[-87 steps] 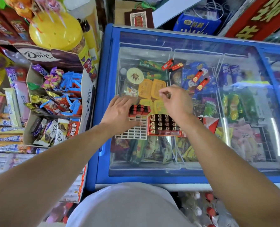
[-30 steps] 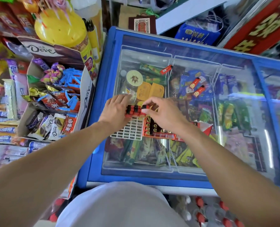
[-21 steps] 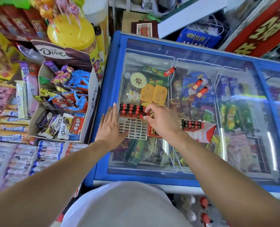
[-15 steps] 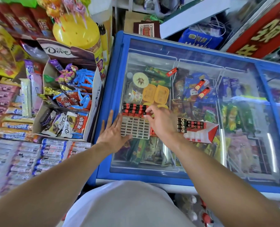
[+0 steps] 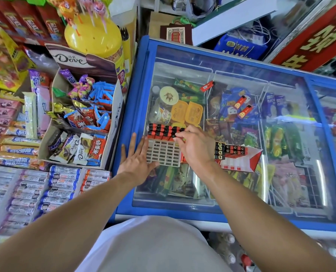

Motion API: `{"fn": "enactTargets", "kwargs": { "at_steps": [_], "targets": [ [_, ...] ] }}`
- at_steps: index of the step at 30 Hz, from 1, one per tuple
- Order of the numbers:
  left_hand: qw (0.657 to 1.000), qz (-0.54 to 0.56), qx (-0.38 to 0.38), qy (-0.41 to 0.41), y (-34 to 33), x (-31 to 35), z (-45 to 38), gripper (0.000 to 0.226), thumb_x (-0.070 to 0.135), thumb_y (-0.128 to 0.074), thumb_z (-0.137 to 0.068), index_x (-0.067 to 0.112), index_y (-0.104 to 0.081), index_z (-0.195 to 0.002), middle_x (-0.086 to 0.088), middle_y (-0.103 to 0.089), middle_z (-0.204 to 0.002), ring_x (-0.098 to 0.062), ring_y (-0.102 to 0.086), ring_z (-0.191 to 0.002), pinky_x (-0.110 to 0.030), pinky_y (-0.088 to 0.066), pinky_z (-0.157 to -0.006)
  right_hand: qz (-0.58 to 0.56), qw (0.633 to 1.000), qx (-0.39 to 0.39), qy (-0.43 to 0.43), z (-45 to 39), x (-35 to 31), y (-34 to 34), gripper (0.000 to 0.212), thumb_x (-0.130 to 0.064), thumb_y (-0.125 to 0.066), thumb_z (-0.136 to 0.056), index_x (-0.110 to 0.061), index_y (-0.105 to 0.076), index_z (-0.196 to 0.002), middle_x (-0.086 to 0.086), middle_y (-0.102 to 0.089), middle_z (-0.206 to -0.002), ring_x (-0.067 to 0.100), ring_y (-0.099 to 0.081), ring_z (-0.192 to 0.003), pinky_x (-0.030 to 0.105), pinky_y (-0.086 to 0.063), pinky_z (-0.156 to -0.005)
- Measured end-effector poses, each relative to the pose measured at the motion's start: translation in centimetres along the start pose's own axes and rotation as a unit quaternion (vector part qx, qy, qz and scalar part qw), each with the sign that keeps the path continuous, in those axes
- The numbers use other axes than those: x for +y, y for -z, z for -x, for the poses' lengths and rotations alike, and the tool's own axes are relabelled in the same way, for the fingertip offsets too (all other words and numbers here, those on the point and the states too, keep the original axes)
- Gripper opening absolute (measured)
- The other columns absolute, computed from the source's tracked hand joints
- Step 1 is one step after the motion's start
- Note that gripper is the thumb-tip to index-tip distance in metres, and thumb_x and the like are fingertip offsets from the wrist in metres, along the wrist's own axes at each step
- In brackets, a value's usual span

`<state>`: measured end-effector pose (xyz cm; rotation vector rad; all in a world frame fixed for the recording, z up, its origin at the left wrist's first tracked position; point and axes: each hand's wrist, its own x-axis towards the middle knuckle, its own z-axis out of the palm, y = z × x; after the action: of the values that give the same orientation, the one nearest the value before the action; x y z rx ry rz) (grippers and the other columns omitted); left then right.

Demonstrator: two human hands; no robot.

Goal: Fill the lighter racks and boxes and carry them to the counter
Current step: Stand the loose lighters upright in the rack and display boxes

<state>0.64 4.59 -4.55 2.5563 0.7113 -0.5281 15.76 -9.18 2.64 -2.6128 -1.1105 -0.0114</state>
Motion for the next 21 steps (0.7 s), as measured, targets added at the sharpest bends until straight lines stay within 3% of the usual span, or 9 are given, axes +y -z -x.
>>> {"fn": "enactTargets", "kwargs": {
  "at_steps": [3, 7, 10, 13, 16, 21],
  "targets": [
    [1.000, 0.001, 0.002, 0.002, -0.2, 0.1, 0.0, 0.097, 0.073, -0.024, -0.095, 0.016, 0.025, -0.157, 0.003, 0.022, -0.168, -0.022, 0.048, -0.140, -0.059, 0.008, -0.123, -0.017, 1.000, 0.002, -0.004, -0.1, 0.1, 0.1, 0.013, -0.033, -0.077, -0.087, -0.028, -0.080, -0.099, -0.013, -0.065, -0.082, 0.005, -0.058, -0.070, 0.028, -0.053, -0.062],
    [1.000, 0.023, 0.018, -0.006, -0.3, -0.2, 0.0, 0.099, 0.073, -0.030, -0.095, 0.017, 0.021, -0.159, 0.005, 0.019, -0.169, -0.020, 0.046, -0.142, -0.058, 0.007, -0.124, -0.011, 1.000, -0.019, -0.001, -0.9, -0.2, 0.9, 0.022, -0.041, -0.076, -0.086, -0.028, -0.077, -0.103, -0.012, -0.063, -0.093, 0.008, -0.061, -0.080, 0.029, -0.052, -0.072],
    [0.993, 0.095, 0.065, -0.025, -0.6, -0.4, 0.5, 0.106, 0.068, -0.047, -0.094, 0.015, 0.018, -0.160, 0.002, 0.009, -0.171, -0.015, 0.037, -0.148, -0.053, 0.002, -0.126, 0.007, 1.000, -0.017, 0.023, -1.7, -0.1, 1.4, 0.044, -0.042, -0.069, -0.091, -0.025, -0.064, -0.131, -0.007, -0.063, -0.120, 0.015, -0.057, -0.110, 0.036, -0.048, -0.095],
    [0.978, 0.169, 0.116, -0.044, -0.8, 0.2, 0.9, 0.113, 0.057, -0.063, -0.092, 0.015, 0.016, -0.160, 0.000, 0.010, -0.170, -0.014, 0.025, -0.153, -0.050, -0.001, -0.127, 0.053, 0.991, -0.090, 0.085, -2.0, 0.7, 1.0, 0.049, -0.038, -0.054, -0.101, -0.023, -0.048, -0.147, -0.009, -0.053, -0.146, 0.016, -0.046, -0.130, 0.040, -0.034, -0.109],
    [0.968, 0.184, 0.165, -0.035, -0.3, 1.2, 0.5, 0.113, 0.054, -0.066, -0.092, 0.016, 0.016, -0.160, 0.000, 0.015, -0.169, -0.010, 0.022, -0.153, -0.044, 0.000, -0.128, 0.035, 0.989, -0.112, 0.092, -2.0, 1.4, 0.5, 0.044, -0.039, -0.053, -0.102, -0.024, -0.054, -0.143, -0.010, -0.056, -0.144, 0.013, -0.048, -0.127, 0.036, -0.033, -0.107],
    [0.964, 0.114, 0.223, -0.092, 2.0, 3.4, -1.1, 0.110, 0.047, -0.067, -0.091, 0.013, 0.010, -0.162, -0.005, 0.015, -0.170, -0.019, 0.016, -0.156, -0.048, -0.001, -0.128, -0.064, 0.992, -0.111, 0.020, -3.5, 2.1, 1.5, 0.048, -0.039, -0.055, -0.101, -0.023, -0.050, -0.145, -0.004, -0.051, -0.148, 0.016, -0.044, -0.139, 0.038, -0.023, -0.120]
  ]
}}
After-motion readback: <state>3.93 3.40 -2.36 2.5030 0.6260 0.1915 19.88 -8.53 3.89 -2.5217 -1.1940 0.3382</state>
